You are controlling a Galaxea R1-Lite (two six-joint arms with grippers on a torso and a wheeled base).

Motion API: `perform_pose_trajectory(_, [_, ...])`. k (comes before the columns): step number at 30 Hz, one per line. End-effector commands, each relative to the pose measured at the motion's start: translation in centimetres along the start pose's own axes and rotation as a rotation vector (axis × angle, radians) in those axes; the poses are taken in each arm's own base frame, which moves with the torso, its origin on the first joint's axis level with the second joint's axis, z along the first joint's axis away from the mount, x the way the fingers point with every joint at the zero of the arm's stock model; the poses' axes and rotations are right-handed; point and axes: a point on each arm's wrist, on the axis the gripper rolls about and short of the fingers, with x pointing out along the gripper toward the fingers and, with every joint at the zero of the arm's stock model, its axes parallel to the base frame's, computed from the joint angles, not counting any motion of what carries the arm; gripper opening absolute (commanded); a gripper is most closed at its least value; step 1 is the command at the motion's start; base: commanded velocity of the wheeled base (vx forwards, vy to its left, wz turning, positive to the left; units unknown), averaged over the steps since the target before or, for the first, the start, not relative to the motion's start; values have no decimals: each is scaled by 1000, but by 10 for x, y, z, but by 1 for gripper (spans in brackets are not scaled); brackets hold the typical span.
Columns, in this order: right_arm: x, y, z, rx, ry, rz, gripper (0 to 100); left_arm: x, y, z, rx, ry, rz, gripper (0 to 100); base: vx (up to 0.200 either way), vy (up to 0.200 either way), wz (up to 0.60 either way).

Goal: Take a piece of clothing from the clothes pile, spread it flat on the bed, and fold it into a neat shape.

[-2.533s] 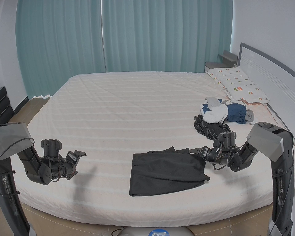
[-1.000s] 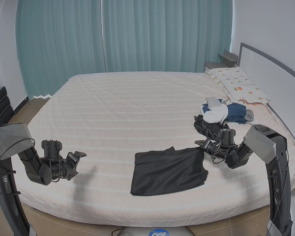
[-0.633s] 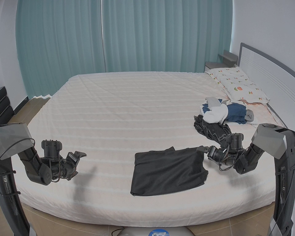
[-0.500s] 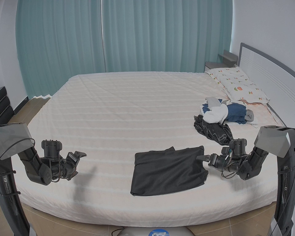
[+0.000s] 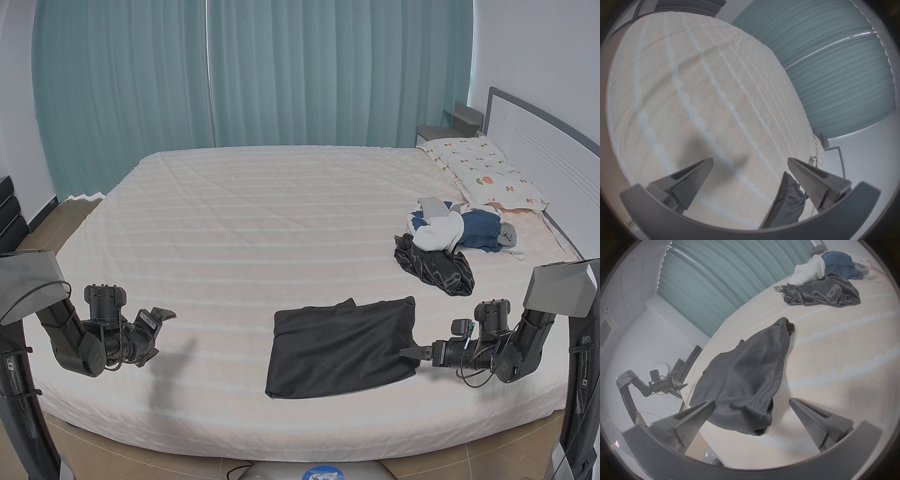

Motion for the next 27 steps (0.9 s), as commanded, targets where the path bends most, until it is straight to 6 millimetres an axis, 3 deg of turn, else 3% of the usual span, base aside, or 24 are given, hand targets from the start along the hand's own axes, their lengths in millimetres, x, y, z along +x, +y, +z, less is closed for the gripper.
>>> perform_pose_trajectory(1, [1,-4,-8,-4,23,-9,100,0,0,0,0,-1,-1,100,0,0,0])
perform_pose_trajectory(2, [0,-5,-8,-14,25,-9,0,0,0,0,-1,0,0,100,0,0,0])
perform_pose_trajectory(13, [-17,-3,-12,-23,-4,19,0,0,0,0,-1,0,0,100,0,0,0])
perform_pose_trajectory(27, [-55,-4,-32,16,-8,14,0,0,0,0,0,-1,-1,100,0,0,0])
